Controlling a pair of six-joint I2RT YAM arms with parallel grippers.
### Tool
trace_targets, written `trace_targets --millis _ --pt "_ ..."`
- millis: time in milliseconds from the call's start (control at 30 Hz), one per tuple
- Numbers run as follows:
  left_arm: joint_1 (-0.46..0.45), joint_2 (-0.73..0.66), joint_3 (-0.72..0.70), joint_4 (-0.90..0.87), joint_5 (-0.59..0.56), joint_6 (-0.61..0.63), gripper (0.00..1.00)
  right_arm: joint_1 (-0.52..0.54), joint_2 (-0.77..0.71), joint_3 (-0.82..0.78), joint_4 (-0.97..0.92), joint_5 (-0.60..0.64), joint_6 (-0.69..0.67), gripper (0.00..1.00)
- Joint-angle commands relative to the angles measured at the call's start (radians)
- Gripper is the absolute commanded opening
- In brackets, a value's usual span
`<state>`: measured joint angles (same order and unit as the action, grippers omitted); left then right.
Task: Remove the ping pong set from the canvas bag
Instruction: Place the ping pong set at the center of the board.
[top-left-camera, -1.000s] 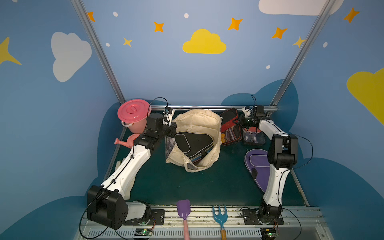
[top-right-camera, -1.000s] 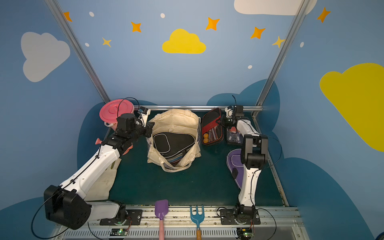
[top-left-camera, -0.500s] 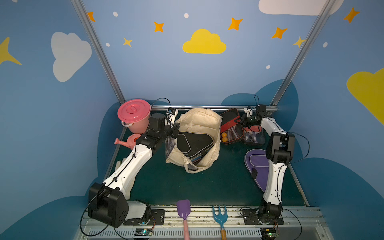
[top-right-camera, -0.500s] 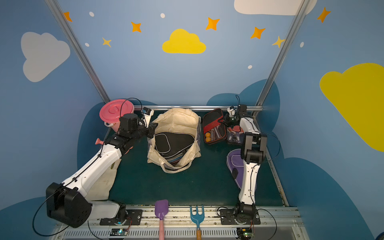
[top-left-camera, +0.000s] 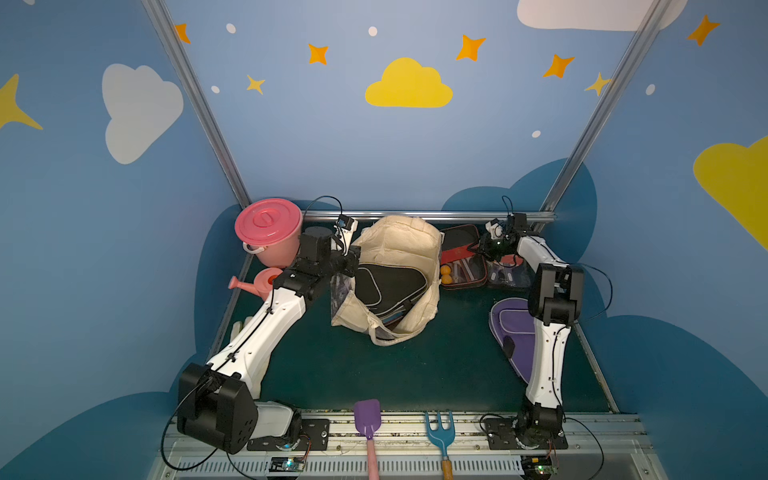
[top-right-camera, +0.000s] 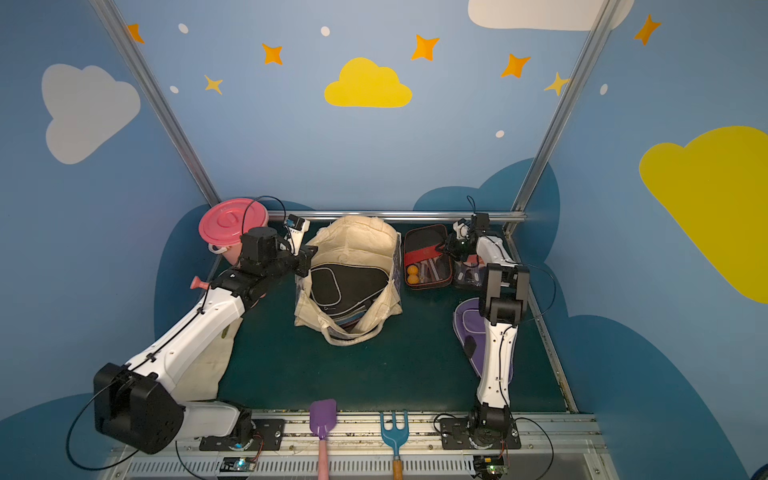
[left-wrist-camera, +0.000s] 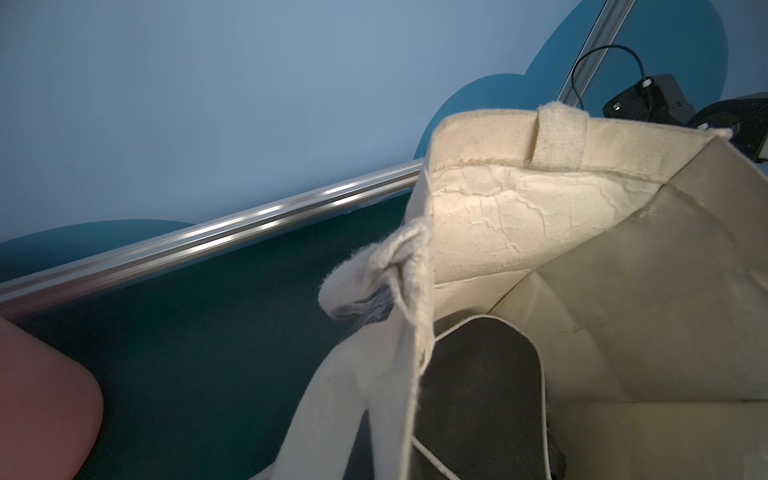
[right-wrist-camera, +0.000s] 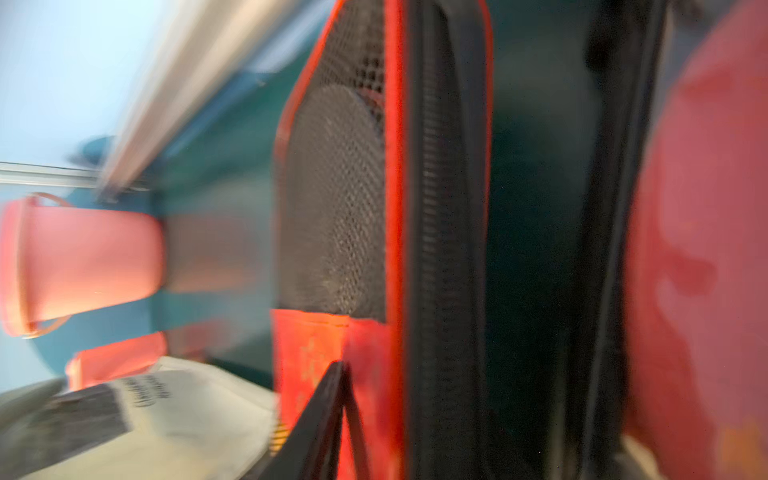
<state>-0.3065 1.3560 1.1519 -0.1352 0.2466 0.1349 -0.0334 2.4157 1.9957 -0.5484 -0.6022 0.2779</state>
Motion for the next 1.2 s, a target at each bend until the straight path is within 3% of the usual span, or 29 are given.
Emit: trace_targets --millis 0,233,533,900,1167 --pt "-0.013 -0.005 0.011 0.124 0.049 0.004 0.04 0.023 0.018 0.032 -0.075 0.034 -0.04 0.4" --pt "-0.014 -0.004 0.011 0.126 0.053 0.005 0.04 0.04 0.042 0.095 -0.126 0.069 -0.057 0.4" --pt "-0.015 -0.008 0.009 0.124 0.048 0.012 0.04 0.038 0.061 0.139 -0.178 0.156 -0.067 0.06" --pt "-0.015 -0.008 0.011 0.133 0.057 0.012 0.04 0.033 0.173 0.33 -0.353 0.219 -0.067 0.11" --pt "-0.015 -0.008 -0.012 0.17 0.063 0.005 0.04 0.015 0.196 0.359 -0.383 0.262 -0.015 0.1"
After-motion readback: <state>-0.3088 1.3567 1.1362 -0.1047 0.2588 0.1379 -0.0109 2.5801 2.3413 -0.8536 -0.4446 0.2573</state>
